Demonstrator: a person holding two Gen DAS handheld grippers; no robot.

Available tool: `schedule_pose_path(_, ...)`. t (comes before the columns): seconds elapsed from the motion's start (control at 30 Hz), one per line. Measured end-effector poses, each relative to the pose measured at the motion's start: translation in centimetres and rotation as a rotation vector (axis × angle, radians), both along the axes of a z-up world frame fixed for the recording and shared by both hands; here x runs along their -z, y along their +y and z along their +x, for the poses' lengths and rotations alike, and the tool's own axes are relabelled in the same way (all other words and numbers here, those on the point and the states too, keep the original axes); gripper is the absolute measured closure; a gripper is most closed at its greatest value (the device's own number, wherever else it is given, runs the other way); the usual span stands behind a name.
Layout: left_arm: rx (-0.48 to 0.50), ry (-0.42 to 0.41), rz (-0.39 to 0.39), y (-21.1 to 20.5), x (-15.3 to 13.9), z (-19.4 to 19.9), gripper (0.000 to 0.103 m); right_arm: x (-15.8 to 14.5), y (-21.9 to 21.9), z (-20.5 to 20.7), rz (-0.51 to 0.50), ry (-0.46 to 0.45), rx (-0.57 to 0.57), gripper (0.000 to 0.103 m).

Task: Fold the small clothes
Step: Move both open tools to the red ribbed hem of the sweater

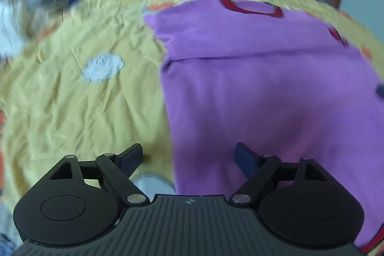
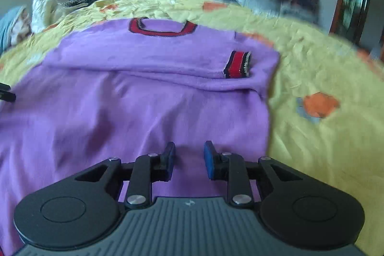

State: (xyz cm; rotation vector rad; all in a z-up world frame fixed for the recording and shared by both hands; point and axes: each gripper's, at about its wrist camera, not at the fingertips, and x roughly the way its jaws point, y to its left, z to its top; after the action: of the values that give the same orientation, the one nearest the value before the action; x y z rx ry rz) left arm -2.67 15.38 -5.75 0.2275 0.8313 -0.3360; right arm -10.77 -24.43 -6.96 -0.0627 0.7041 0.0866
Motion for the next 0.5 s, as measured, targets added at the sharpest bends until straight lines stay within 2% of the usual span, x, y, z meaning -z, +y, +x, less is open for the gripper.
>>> schedule_pose_path(0.07,-0.045,0.052,-0.049,1.1,0.0,-1.4,0.019,0.1,0.6,-2.6,-0.04,0.003,0.007,0.078)
schedule_pose_path(0.2,-0.074,0.054,-0.068,3.1,0.1,-4.7,0.013,0.2,1.2,-7.5,-0.11,0.009,0.009,0.078)
schedule_pose_path(0.27,-0.07,0.073,-0.092,4.0,0.0,-5.8,0.013,0.3,0.5,-9.6,-0.09,0.023,0.027,0.077)
schedule_pose_path(0.37,-0.088,0.144,-0.228,6.3,0.5,-6.7,0.014,-0.1,-0.6,-12.1,-0.077,0.058,0.047,0.074)
schedule_pose_path(0.43,-0.085,0.154,-0.242,6.8,1.1,-7.6,0.014,-0.3,-1.4,-13.7,-0.034,0.082,0.069,0.072)
schedule_pose_path(0.5,-0.042,0.163,-0.273,6.8,2.0,-8.7,0.016,-0.3,-2.5,-14.8,0.029,0.099,0.093,0.072)
